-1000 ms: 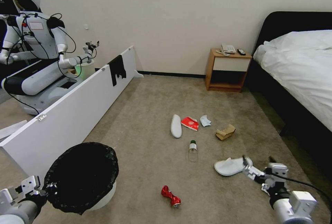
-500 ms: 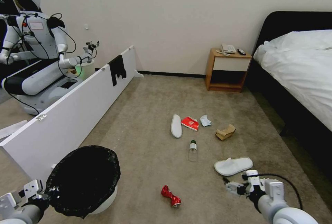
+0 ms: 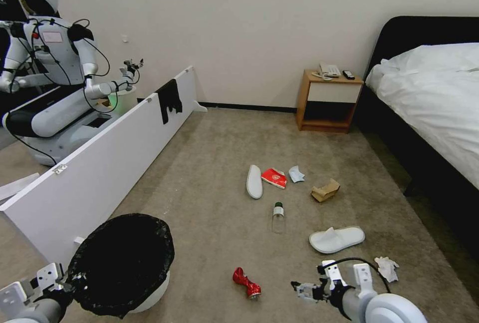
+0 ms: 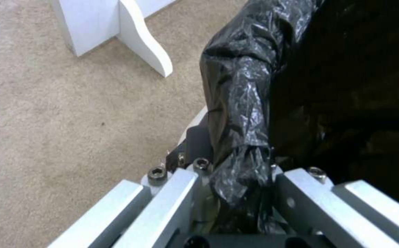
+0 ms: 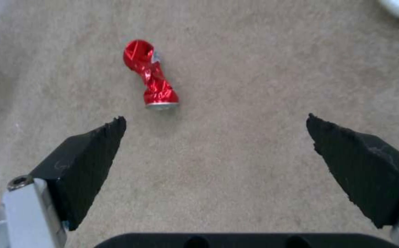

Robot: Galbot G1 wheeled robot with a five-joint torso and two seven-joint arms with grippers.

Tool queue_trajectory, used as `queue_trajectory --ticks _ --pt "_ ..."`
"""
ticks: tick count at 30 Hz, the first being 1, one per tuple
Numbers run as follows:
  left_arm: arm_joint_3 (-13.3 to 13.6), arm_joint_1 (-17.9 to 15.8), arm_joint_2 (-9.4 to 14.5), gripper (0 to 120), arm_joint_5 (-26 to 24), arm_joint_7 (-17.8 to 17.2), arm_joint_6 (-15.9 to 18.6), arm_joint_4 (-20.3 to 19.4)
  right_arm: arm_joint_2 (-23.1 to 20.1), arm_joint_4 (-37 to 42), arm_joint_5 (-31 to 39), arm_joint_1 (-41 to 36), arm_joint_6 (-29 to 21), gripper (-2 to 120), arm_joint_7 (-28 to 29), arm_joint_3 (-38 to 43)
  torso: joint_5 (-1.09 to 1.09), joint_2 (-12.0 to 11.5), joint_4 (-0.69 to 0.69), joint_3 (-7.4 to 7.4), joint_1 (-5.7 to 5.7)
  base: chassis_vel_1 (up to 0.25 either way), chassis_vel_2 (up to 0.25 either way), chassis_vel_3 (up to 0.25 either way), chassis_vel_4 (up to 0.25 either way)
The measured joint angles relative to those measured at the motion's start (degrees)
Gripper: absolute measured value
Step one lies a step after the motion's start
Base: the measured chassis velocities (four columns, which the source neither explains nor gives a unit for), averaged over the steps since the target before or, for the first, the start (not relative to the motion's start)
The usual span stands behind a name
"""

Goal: Pick up the trash bin, then pick up the garbage from the floor and place it into the trash bin.

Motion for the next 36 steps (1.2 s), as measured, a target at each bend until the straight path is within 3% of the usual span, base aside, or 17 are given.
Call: queue_trajectory --ticks 16,36 --pt "-0.3 -0.6 -2.1 1 2.0 0.9 0.0 1.3 3.9 -13.2 0.5 16.8 0.3 100 1.3 -14.9 0.00 0.0 0.01 0.00 0.00 0.000 0.000 0.000 0.000" --pt "-0.9 -0.9 -2.3 1 2.3 1.3 0.0 2.3 10.9 -30.1 -2.4 26.5 5.1 100 -0.8 -27.5 0.00 0.0 0.00 0.00 0.00 0.000 0.000 0.000 0.000"
